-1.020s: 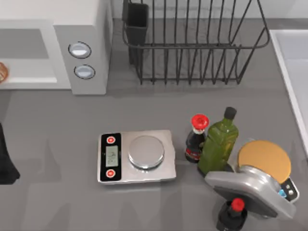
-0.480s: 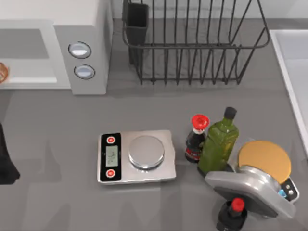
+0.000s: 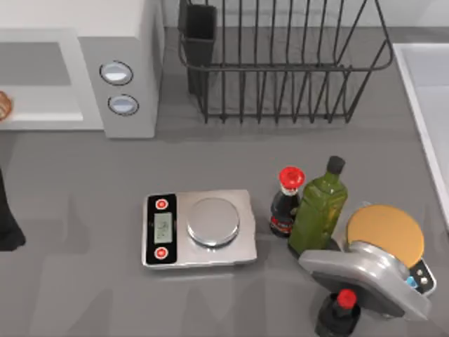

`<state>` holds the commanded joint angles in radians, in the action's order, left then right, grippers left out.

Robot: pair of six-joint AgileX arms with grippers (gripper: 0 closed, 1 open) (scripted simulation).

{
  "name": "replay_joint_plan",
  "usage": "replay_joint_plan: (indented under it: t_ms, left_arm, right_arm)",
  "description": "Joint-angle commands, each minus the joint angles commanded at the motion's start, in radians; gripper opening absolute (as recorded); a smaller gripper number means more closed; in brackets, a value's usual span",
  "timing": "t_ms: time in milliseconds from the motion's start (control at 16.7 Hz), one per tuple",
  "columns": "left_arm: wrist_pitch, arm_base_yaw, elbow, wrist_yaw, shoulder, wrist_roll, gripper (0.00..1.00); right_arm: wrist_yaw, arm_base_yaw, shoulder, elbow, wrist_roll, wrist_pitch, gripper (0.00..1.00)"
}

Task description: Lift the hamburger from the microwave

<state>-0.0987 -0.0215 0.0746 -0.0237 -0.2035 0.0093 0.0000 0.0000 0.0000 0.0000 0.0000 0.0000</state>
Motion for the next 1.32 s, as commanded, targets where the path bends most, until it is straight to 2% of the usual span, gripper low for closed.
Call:
replay_joint_plan:
  t_ms: [300, 1020, 1320]
  left_arm:
    - [-0.188, -0.041, 0.142, -0.045, -0.388, 0.018, 1.0]
    - [-0.774, -0.169, 0.585, -0.186, -1.598, 0.073, 1.0]
    - [-0.972, -0.212, 0.734, -0.233, -2.004, 0.092, 1.0]
  right_arm:
    - [0.0, 0.0, 0.0, 0.0, 0.0, 0.0, 1.0]
    - [0.0, 0.0, 0.0, 0.0, 0.0, 0.0, 1.0]
    - [0.0, 0.0, 0.0, 0.0, 0.0, 0.0, 1.0]
